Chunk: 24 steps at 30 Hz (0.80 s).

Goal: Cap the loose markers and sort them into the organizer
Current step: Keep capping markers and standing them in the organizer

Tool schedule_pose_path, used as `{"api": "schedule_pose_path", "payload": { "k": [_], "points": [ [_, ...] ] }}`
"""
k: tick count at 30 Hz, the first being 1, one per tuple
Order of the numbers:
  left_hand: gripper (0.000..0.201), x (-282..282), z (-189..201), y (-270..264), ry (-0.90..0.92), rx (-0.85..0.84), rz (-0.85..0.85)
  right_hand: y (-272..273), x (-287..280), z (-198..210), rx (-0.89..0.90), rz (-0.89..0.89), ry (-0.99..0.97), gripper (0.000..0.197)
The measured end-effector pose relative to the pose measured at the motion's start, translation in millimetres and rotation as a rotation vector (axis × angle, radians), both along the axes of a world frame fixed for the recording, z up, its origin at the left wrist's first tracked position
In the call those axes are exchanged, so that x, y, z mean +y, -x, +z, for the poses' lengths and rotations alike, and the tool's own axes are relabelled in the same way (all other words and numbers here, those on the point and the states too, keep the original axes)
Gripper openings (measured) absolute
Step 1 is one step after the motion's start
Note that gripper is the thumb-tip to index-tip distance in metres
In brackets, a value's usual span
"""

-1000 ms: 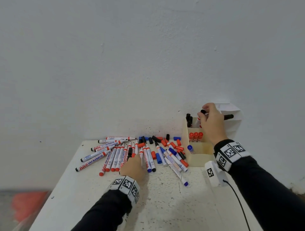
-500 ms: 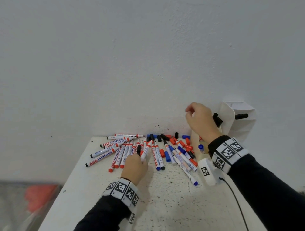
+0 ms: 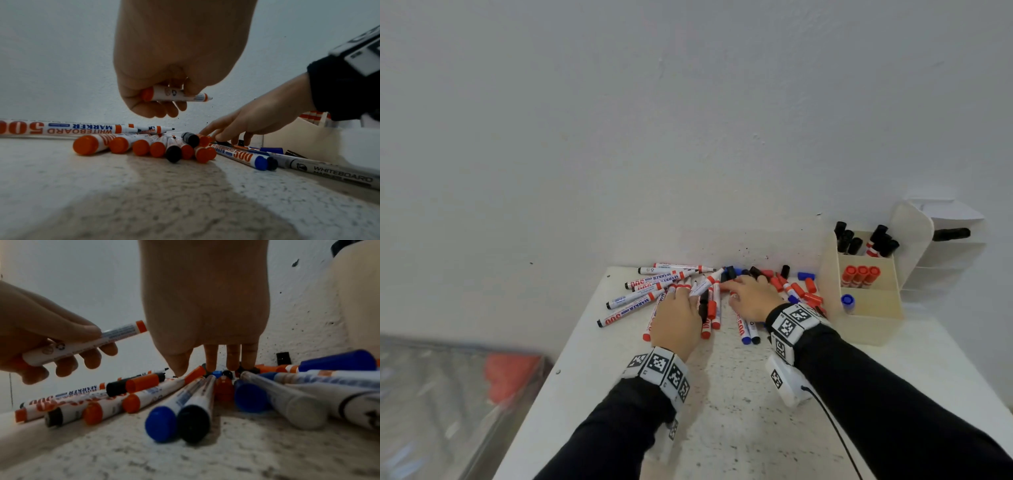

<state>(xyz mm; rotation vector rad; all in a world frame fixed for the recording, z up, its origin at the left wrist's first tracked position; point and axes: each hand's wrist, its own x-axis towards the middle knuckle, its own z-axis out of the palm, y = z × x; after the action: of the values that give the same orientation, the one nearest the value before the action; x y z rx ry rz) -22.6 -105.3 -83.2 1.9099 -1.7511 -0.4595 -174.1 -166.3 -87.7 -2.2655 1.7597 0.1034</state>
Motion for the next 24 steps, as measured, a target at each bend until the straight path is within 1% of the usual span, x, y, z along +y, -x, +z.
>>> {"api": "schedule_pose_path", "payload": {
  "k": [2, 4, 9, 10, 13, 14, 16, 20, 24],
  "points": [
    [0.032, -1, -3, 0, -0.005, -0.007, -0.009, -2, -4, -6, -0.008, -0.01, 0.066, 0.042],
    [0.034, -1, -6, 0, 0.012, -0.021, -0.012, -3, -5, -10, -0.059, -0.035, 0.146, 0.036],
    [0.033, -1, -12, 0, -0.002, -0.02, 0.004, -2, -5, -8, -0.302, -0.113, 0.293, 0.017],
    [0.033, -1, -12, -1, -0.004, -0.02, 0.008, -2, -5, -6, -0.368, -0.145, 0.32, 0.017],
    [0.035, 0, -11, -1, -0.015, -0.026, 0.018, -1, -1, 5, -0.586, -0.235, 0.388, 0.027],
    [0.035, 0, -11, -2, -0.011, -0.03, 0.018, -1, 0, 9, -0.633, -0.258, 0.4, 0.029],
    [0.034, -1, -11, -1, -0.001, -0.039, 0.006, 1, 2, 16, -0.67, -0.266, 0.411, 0.03],
    [0.033, -2, -12, 2, 0.03, -0.05, -0.03, 5, 6, 18, -0.64, -0.181, 0.382, 0.027],
    [0.032, 1, -12, 4, 0.029, -0.046, -0.03, 10, 10, 19, -0.688, -0.133, 0.287, 0.021]
  ]
}}
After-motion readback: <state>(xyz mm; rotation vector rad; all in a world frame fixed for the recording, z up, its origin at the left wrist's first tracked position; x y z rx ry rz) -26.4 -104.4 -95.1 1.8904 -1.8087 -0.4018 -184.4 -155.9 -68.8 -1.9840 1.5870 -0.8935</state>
